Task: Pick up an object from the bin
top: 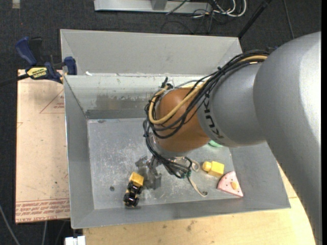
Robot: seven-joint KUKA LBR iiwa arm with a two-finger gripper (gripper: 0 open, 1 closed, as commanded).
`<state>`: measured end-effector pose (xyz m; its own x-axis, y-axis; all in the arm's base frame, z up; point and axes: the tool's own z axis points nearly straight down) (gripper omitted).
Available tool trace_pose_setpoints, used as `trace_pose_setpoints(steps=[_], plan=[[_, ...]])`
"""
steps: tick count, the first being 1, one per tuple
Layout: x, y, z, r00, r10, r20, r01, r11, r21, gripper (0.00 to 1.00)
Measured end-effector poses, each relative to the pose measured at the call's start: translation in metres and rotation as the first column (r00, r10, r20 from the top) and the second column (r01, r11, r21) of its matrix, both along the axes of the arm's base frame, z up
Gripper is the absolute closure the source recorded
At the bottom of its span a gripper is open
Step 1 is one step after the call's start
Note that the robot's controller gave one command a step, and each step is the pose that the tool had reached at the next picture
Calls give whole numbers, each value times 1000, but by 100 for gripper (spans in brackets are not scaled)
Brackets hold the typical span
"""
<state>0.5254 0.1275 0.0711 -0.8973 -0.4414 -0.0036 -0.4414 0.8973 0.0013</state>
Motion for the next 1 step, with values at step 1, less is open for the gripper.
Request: trace_pose_setpoints(steps=[1], plan=[[0,0,0,1000,-2,0,2,1000,0,0]])
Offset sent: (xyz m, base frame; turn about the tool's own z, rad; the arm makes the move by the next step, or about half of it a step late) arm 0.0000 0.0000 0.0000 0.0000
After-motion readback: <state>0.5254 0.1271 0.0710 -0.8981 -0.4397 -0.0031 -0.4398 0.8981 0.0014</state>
